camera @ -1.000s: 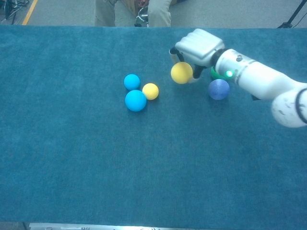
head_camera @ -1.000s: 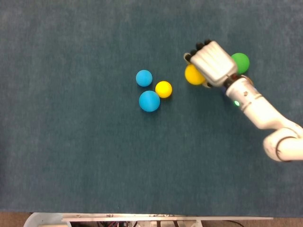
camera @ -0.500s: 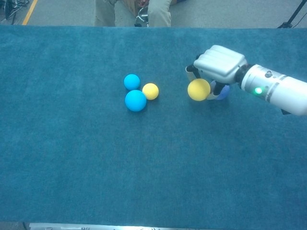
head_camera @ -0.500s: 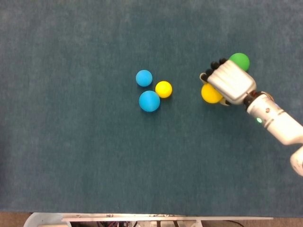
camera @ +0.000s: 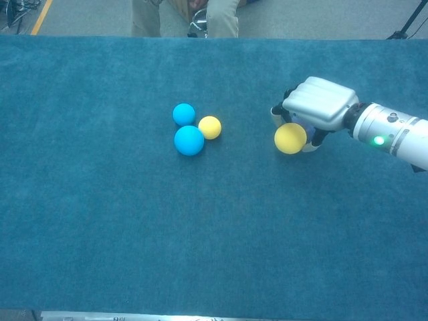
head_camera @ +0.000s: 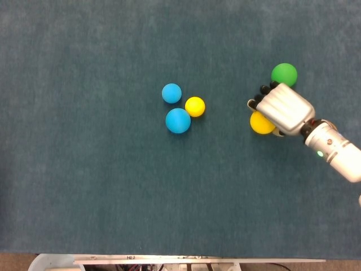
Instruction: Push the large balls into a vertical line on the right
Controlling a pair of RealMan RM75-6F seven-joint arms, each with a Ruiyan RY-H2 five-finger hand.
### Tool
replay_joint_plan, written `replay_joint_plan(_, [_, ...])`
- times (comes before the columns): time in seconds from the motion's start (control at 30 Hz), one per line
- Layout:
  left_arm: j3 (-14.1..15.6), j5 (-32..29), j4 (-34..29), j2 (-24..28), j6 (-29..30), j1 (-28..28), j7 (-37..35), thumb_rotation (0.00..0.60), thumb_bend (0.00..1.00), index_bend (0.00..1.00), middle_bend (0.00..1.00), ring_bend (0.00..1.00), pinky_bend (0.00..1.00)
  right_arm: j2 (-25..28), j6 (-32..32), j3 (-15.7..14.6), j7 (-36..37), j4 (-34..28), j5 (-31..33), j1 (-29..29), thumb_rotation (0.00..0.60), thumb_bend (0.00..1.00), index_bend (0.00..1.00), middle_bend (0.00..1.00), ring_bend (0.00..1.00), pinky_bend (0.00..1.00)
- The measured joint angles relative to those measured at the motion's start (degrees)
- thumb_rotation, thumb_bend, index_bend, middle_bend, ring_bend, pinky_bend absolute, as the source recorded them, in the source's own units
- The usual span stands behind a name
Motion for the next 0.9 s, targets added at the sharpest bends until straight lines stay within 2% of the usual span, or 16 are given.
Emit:
replay_joint_plan(0.37, [0.06,-0.07,0.03,-0.05,0.02,0.0,0.03,0.6,0.4,0.32,0.17,0.24,0.28,0.74,-1.84,0.43,-2.29,-1.37,1.1,-0.22,0.6,0.07,0.22,0.39,0.25,0.35])
replay_joint_plan(0.73, [0.05,-0.09,0.03,0.07,0.26,0.07,-0.05,0.6,0.4,0.32,0.17,0.24,0.28,1.8,-1.58,2.11,-1.5,-3.79,0.81,-0.03,0.6,0.07,0.21,0.38,0.24,0.35])
replay_joint_plan(0.9, [0.15,0.09,-0.06,0.07,0.24,0.04,0.07,0.6,0.4,0.32,0.17,0.24,0.28,0.99,-2.57,1.81,0.39,-4.26,-1.9,0.69,0.6,0.07,0.21,0.38,0.24,0.35])
